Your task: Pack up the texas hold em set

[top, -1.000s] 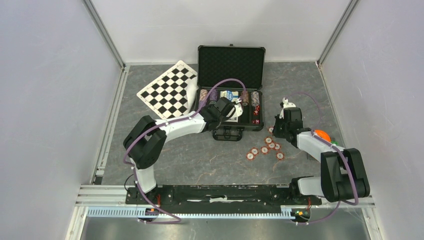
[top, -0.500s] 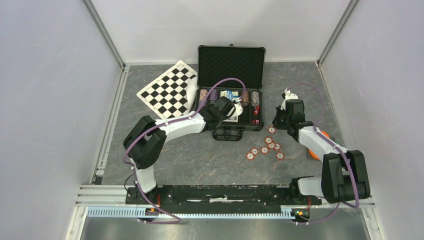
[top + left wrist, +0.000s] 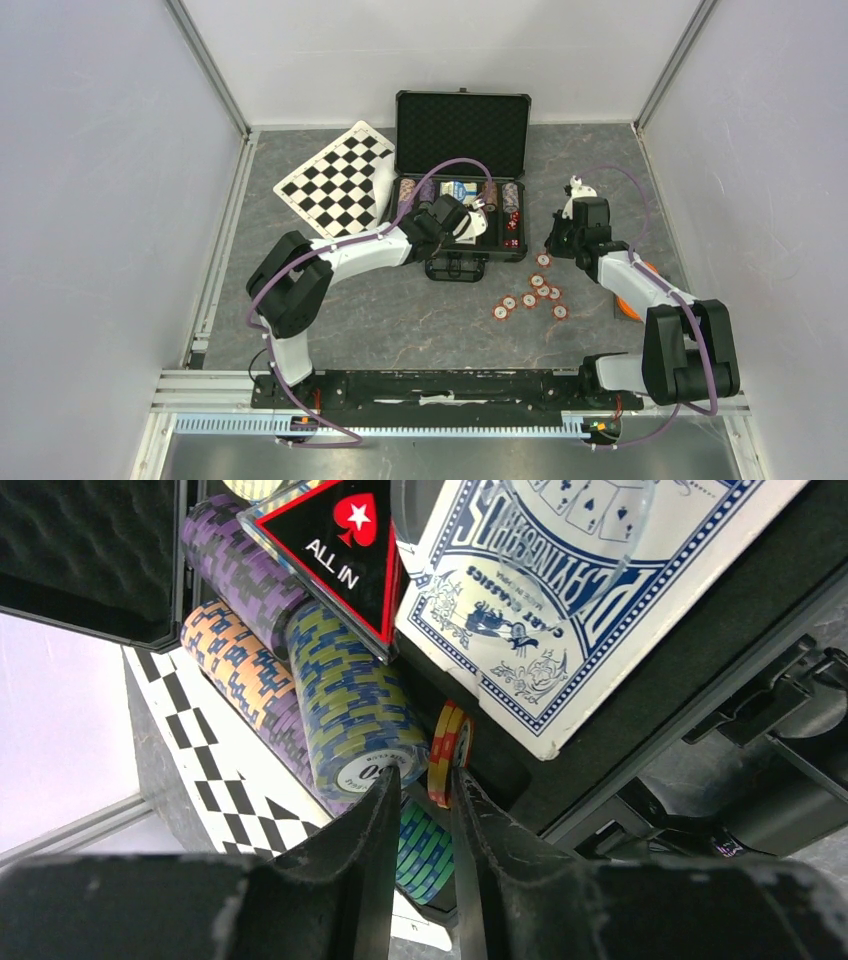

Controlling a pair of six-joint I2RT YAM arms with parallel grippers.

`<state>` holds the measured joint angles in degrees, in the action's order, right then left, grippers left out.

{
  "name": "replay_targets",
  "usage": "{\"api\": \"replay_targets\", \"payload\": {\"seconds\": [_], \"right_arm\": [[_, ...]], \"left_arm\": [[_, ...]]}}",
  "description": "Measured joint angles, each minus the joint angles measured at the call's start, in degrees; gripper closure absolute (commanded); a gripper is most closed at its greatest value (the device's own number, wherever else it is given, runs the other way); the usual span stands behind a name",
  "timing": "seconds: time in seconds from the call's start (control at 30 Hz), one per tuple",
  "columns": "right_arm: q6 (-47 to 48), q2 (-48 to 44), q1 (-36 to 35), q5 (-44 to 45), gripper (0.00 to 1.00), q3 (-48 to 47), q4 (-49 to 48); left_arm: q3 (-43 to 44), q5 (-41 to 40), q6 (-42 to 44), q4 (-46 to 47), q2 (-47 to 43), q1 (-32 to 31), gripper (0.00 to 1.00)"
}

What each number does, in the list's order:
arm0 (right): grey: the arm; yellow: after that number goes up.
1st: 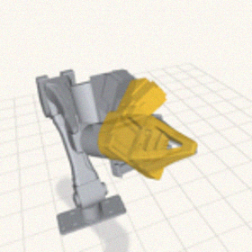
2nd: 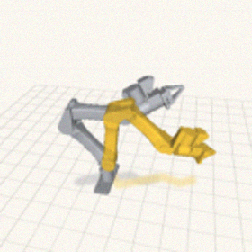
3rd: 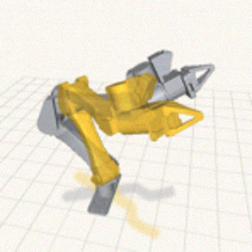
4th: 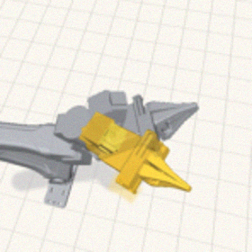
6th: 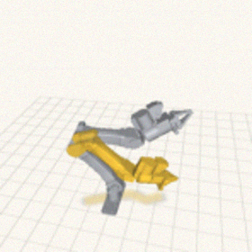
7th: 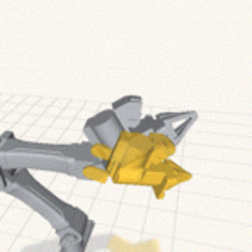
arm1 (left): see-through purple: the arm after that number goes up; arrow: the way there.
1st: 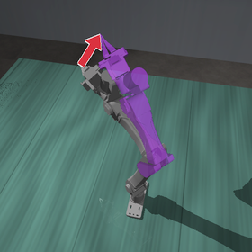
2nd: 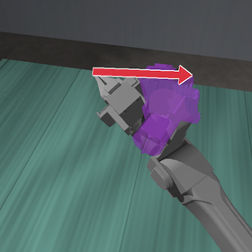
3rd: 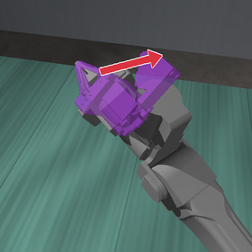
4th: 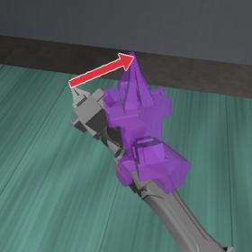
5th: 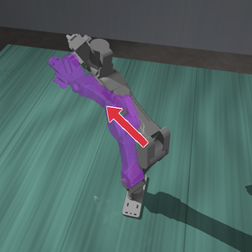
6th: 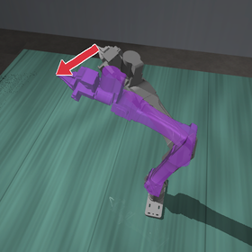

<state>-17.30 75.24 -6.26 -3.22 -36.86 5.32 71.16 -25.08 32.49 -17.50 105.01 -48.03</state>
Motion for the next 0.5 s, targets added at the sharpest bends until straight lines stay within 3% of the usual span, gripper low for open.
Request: {"api": "replay_targets", "payload": {"seconds": [0.23, 0.5], "right_arm": [[0.0, 0.31, 0.02, -0.94, 1.0, -0.83, -0.07], [0.0, 0.31, 0.02, -1.68, 1.0, -0.83, -0.07]], "left_arm": [[-0.76, 1.53, -0.04, -0.15, 0.0, -0.11, 0.69], [-1.16, 1.81, -0.28, -0.22, 0.02, -0.11, 0.94]]}}
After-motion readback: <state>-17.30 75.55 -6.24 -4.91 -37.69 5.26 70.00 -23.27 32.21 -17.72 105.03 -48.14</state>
